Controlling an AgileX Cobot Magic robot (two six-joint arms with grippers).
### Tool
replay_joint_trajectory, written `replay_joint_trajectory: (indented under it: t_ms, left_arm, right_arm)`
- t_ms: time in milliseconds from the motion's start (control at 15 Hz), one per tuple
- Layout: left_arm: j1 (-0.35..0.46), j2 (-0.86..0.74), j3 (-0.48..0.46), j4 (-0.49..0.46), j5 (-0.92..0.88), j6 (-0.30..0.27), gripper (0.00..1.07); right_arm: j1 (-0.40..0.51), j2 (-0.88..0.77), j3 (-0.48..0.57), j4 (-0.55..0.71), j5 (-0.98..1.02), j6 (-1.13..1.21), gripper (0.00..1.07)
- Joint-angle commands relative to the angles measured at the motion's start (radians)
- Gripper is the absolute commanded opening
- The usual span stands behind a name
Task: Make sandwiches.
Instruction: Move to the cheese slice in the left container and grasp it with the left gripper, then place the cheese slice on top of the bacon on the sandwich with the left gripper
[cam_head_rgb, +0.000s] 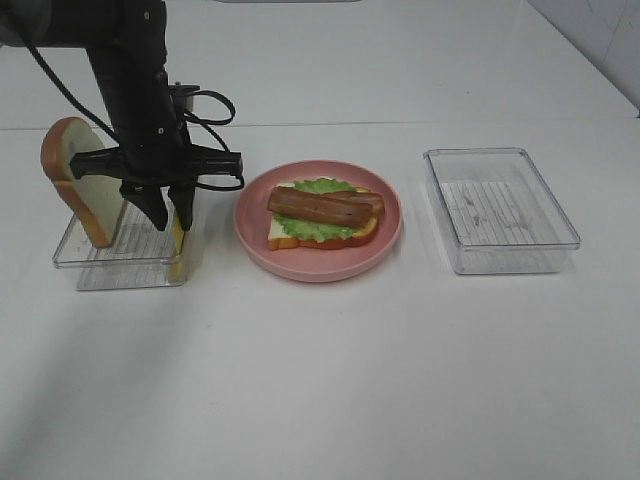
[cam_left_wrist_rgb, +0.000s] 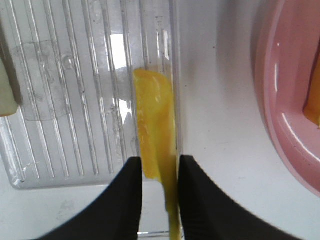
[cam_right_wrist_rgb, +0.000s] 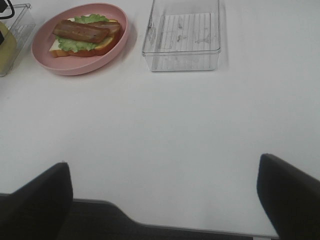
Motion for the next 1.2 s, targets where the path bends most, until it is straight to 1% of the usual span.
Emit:
replay_joint_trajectory:
  t_ms: [67,133,200,533,600,667,800,933,1000,1067,1133,1200]
  left_arm:
    - [0.0,0.003,-0.006,0.002,-0.011,0.001,0.09]
    - [0.0,0.003,-0.006,0.002,-0.013,0.013,0.02]
    - [0.0,0.003,-0.006,0.0,-0.013,0.021,0.0]
    - [-0.001,-0.006,-0.017,-0.002,0.009,0.028,0.0]
    - [-0.003,-0.048,-0.045,-0.003,0.035,0.028,0.0]
    - [-0.003,-0.059,-0.054,-0.003,0.046,0.028,0.0]
    - [-0.003,-0.113,-0.105,-0.042,0.097,0.033,0.0]
    - [-0.008,-0.15,-0.191,-0.158,0.111,0.093,0.0]
    - [-0.008,-0.15,-0.214,-0.193,0.111,0.115,0.0]
    - [-0.009,-0.15,-0.244,-0.266,0.087,0.157,0.0]
    - [-0.015,-0.15,-0.252,-0.322,0.051,0.194,0.0]
    - [-0.026,-0.139,-0.254,-0.377,0.004,0.249,0.0]
  right_arm:
    - [-0.003,-0.025,0.004,0.004,-0.007,-0.001,0.96]
    - [-0.003,-0.025,0.004,0.004,-0.007,-0.001,0.96]
    - [-0.003,-0.025,0.004,0.004,-0.007,-0.001,0.96]
    - [-0.003,-0.025,0.004,0.004,-0.007,-0.001,0.96]
    - [-0.003,-0.025,0.004,0.004,-0.007,-0.001,0.96]
    - [-0.003,-0.025,0.004,0.004,-0.007,-0.001,0.96]
    - [-0.003,-0.025,0.004,0.004,-0.007,-0.001,0.96]
    - [-0.003,-0.025,0.004,0.004,-0.007,-0.001,0.96]
    - [-0.003,-0.025,0.004,0.004,-0.007,-0.001,0.96]
    - [-0.003,-0.025,0.004,0.004,-0.007,-0.001,0.96]
    - [-0.003,-0.025,0.004,0.004,-0.007,-0.001,0.96]
    - [-0.003,-0.025,0.004,0.004,-0.007,-0.001,0.96]
